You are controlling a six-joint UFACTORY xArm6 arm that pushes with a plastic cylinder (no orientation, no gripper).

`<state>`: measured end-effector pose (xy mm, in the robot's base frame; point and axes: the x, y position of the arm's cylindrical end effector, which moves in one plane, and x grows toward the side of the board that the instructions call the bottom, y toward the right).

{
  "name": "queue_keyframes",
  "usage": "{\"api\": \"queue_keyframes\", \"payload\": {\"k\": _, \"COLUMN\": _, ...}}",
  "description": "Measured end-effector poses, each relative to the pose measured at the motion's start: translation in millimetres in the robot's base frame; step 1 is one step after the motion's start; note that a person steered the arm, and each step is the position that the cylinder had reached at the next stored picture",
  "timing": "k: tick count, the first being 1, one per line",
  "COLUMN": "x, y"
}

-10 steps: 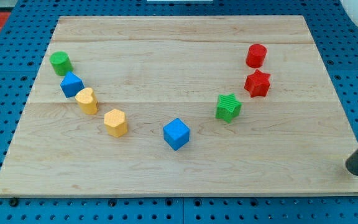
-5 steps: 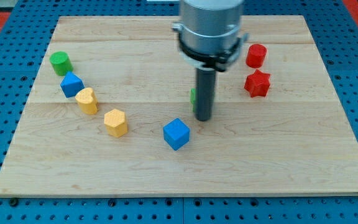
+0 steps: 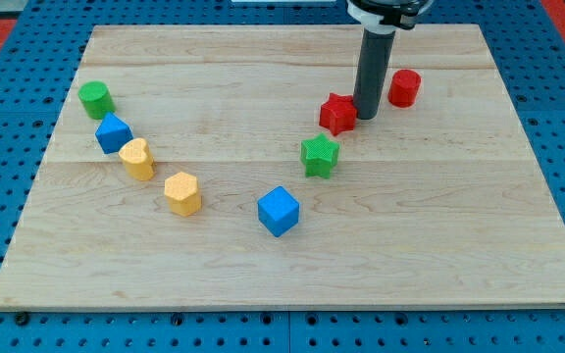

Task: Adjust the red blocks green star blue cube and yellow hexagon to form a v shape with other blocks

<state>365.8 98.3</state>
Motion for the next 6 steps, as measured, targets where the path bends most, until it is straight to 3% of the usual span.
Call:
{"api": "queue_keyframes", "payload": {"k": 1, "x": 35.7, "y": 83.2}}
{"api": "queue_keyframes", "payload": {"k": 2, "x": 10.7, "y": 129.1}}
{"api": "queue_keyframes", "payload": {"k": 5, "x": -68.2, "y": -23.0}}
{"api": "queue_keyframes", "payload": {"k": 6, "x": -39.2, "y": 82.7}}
